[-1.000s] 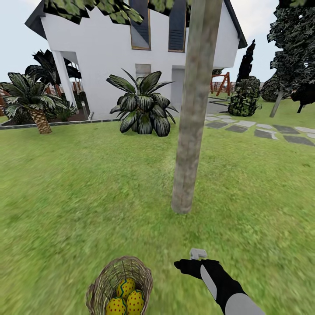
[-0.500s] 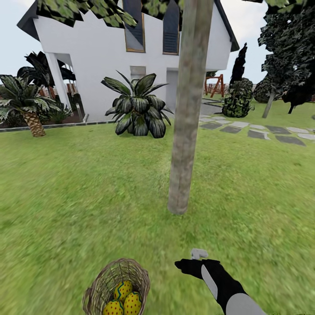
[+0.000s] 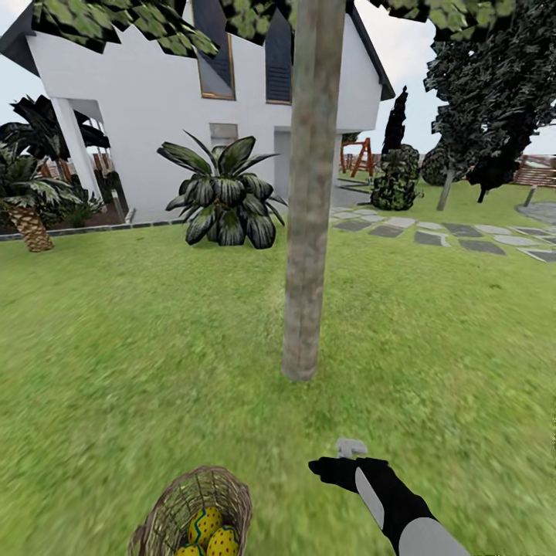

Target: Take the three Easter eggs out of the wicker basket on the lawn in the garden, then place them on the lawn next to a single tree (choose any tree) so that all three eggs are next to the same tree and none are left in the basket.

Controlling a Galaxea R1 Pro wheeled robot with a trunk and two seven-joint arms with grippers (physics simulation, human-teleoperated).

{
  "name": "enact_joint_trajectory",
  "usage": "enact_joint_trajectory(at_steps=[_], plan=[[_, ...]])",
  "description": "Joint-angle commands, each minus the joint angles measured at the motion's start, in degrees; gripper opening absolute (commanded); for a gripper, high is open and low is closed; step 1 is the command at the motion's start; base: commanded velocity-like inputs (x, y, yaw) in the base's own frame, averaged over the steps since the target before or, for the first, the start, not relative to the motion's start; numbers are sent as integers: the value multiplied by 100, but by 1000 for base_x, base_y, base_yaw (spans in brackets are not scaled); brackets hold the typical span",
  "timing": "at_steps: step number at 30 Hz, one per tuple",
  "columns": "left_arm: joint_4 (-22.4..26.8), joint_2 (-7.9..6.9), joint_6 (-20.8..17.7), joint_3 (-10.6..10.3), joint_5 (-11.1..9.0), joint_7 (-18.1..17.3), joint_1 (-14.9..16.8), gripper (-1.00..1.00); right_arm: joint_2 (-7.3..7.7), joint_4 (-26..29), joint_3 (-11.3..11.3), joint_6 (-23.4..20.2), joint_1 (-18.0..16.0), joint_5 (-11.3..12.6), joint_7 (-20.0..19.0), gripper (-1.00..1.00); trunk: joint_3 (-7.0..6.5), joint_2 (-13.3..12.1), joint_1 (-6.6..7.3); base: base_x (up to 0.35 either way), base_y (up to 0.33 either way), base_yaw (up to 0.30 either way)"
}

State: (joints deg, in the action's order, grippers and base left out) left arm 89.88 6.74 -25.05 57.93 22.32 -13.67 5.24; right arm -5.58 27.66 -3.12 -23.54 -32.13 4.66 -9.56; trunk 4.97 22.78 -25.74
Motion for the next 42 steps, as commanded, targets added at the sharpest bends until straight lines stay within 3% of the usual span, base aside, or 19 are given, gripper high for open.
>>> enact_joint_trajectory(at_steps=[1, 2, 5, 6, 8, 10, 11, 13, 17, 19, 22, 27, 30, 33, 38, 42], plan=[[3, 7, -45, -169, 71, -25, 7, 100, -5, 8, -32, -34, -4, 36, -10, 100, 6, 13, -4, 0, 0, -149], [-41, 12, -89, -489, 73, 70, 6, 100, -5, 6, -32, -35, -4, 34, -10, 100, -2, 13, -4, 0, 0, -145], [-280, 17, -134, -1136, 79, 372, 13, 100, -5, 7, -31, -32, -3, 29, -10, 100, -25, 13, -4, 0, 0, -139], [-565, 16, -130, -1467, 64, 574, 24, 100, -5, 8, -31, -31, -3, 28, -10, 100, -32, 13, -4, 0, 0, -132], [-1180, 11, 37, -1899, -13, 938, 138, 100, -3, 7, -31, -30, -4, 27, -10, 100, -47, 13, -4, 0, 0, -127], [-1639, 10, 290, -2103, -62, 1245, 294, 100, -2, 6, -31, -29, -4, 27, -10, 100, -62, 13, -4, 0, 0, -121], [-2047, 13, 582, -2240, -97, 1573, 426, 100, -3, 8, -31, -29, -4, 26, -10, 100, -69, 13, -4, 0, 0, -114], [-2307, 18, 836, -2356, -124, 1865, 511, 100, -4, 9, -31, -30, -4, 26, -10, 100, -83, 13, -4, 0, 0, -109], [-2622, 42, 1168, -2910, -175, 2308, 617, 100, -4, 8, -26, -28, -4, 26, -10, 100, -106, 13, -4, 0, 0, -81], [-2675, 44, 1223, -3105, -222, 2389, 631, 100, -4, 7, -24, -28, -3, 26, -10, 100, -114, 13, -4, 0, 0, -36], [-2708, 50, 1215, -3234, -291, 2439, 639, 100, -4, 4, -26, -28, -4, 26, -10, 100, -121, 13, -4, 0, 0, -16], [-2730, 55, 931, -3446, -336, 2467, 644, 100, -3, 5, -29, -28, -4, 26, -10, 100, -123, 13, -4, 0, 0, -5], [-2774, 56, 722, -3769, -332, 2473, 645, 100, -2, 7, -30, -28, -4, 31, -12, 100, -130, 13, -4, 0, 0, -63], [-2795, 60, 495, -3897, -405, 2468, 645, 100, 1, 10, -32, -29, -4, 33, -15, 100, -144, 13, -4, 0, 0, -155], [-2973, 60, 337, -4211, -973, 2458, 638, 100, 4, 11, -33, -35, -4, 40, -19, 100, -170, 13, -4, -6, -46, -169], [-3216, 41, 388, -4276, -1267, 2458, 637, 100, 4, 11, -36, -36, -4, 37, -19, 100, -178, 13, -4, -33, -158, -59]])
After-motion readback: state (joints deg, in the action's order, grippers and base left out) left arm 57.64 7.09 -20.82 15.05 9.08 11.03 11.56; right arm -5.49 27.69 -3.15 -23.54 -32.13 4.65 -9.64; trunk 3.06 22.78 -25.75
